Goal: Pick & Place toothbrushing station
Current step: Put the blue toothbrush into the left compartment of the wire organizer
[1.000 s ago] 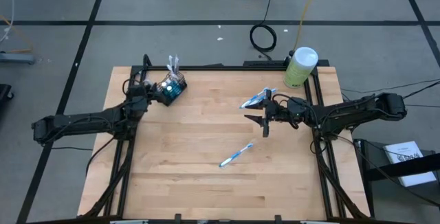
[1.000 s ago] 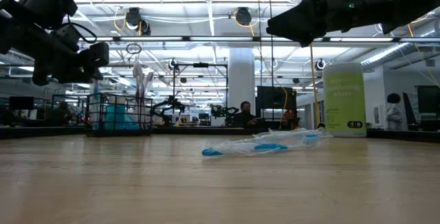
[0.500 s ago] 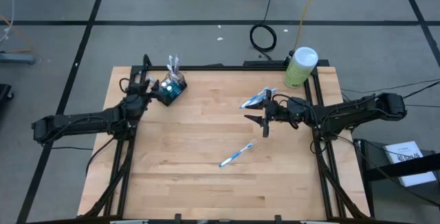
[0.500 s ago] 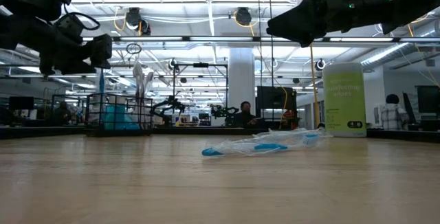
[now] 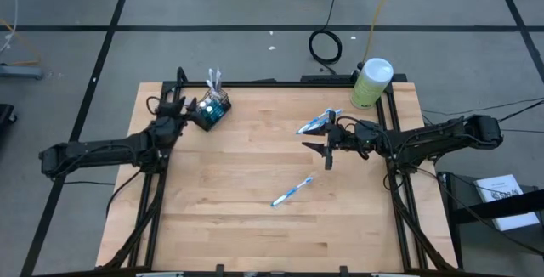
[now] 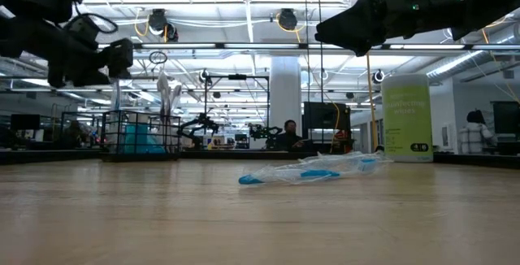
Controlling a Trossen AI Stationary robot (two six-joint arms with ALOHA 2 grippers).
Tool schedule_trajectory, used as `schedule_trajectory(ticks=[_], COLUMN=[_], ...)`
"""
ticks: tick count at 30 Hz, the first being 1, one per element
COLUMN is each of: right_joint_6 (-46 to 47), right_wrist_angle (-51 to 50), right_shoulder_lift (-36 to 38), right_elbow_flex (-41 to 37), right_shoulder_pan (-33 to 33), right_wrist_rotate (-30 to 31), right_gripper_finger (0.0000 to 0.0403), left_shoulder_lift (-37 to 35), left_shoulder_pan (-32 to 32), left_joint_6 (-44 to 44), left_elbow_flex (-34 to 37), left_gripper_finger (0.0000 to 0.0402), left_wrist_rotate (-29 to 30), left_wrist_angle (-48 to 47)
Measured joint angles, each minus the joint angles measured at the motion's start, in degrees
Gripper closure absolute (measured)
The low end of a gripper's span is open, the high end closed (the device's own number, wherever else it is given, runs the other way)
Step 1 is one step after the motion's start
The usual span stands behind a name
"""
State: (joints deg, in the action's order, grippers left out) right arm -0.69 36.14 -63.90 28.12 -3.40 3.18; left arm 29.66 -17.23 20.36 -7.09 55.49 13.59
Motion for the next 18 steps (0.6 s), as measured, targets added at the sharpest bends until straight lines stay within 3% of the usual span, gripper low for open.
schedule_trajectory(ticks=[5,13,18], right_joint_6=[0.00,-0.04,-0.11], right_wrist_angle=[-0.02,-0.51,-0.52], right_shoulder_lift=[0.00,0.00,0.00], right_elbow_flex=[0.00,0.00,0.00], right_shoulder_pan=[0.00,0.00,0.00], right_wrist_rotate=[0.00,0.00,0.00], right_gripper_finger=[0.0248,0.0248,0.0248], left_shoulder_lift=[-0.64,-0.42,-0.42], left_shoulder_pan=[0.03,0.00,0.02], left_joint_6=[-8.98,-9.60,-9.50], left_elbow_flex=[-0.08,-0.09,-0.09], left_gripper_finger=[0.0181,0.0184,0.0194], left_wrist_rotate=[2.38,16.80,18.09], left_wrist_angle=[6.56,-0.76,-0.87])
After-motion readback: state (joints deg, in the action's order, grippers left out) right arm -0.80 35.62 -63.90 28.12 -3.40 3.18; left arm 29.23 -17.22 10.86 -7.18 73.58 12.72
